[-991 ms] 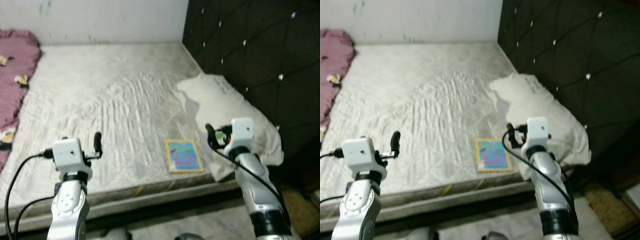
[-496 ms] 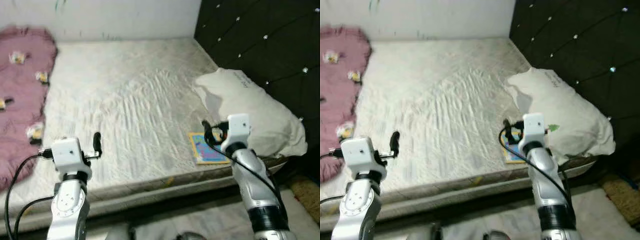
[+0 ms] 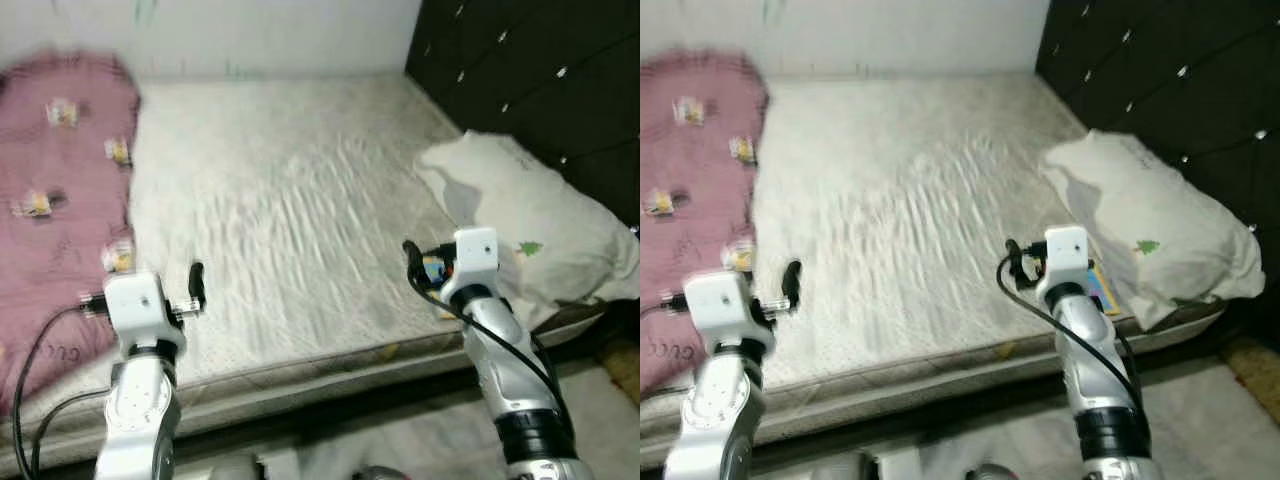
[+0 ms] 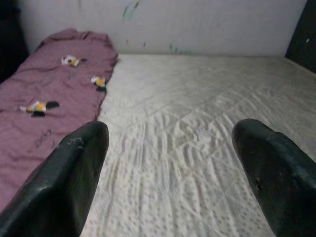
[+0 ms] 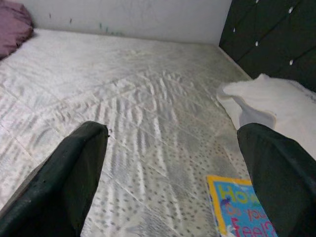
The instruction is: Clean up the room
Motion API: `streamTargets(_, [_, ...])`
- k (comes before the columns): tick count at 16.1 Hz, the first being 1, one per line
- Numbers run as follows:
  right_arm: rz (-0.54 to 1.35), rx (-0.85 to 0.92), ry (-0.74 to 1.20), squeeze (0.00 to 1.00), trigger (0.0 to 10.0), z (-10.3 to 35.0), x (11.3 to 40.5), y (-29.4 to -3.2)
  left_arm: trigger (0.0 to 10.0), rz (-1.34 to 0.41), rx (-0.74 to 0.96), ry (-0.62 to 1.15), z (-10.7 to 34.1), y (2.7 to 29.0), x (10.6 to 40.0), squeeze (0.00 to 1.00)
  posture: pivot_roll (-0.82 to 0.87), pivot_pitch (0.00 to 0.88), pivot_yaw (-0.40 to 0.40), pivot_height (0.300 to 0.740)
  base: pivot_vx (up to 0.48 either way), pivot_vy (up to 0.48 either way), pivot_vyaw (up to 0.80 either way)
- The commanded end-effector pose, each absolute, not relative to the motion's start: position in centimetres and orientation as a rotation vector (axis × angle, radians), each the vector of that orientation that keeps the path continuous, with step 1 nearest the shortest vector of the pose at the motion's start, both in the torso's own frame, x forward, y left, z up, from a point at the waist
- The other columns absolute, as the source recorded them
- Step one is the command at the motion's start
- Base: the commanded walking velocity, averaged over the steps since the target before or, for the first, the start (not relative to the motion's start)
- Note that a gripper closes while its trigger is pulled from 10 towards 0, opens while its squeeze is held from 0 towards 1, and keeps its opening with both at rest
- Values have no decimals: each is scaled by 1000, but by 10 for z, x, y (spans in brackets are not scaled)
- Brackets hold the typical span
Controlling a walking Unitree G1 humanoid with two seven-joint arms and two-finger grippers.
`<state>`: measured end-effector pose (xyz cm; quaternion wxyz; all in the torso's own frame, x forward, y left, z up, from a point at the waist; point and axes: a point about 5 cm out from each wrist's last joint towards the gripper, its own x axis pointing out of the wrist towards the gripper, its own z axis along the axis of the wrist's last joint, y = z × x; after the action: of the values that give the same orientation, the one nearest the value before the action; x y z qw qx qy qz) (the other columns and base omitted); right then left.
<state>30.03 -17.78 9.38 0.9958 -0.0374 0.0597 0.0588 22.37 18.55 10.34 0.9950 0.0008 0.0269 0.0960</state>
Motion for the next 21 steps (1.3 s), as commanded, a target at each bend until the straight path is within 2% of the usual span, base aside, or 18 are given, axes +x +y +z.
streamTargets(1, [133,-74,97,0,10000,100,303,-173,10000,198,17,46,106,190,223,0,18,0,-63,740,0,480,0])
streamTargets(21, [205,-105,79,0,10000,103,307,-162,10000,197,-6,40,107,186,226,0,6,0,-70,740,0,480,0])
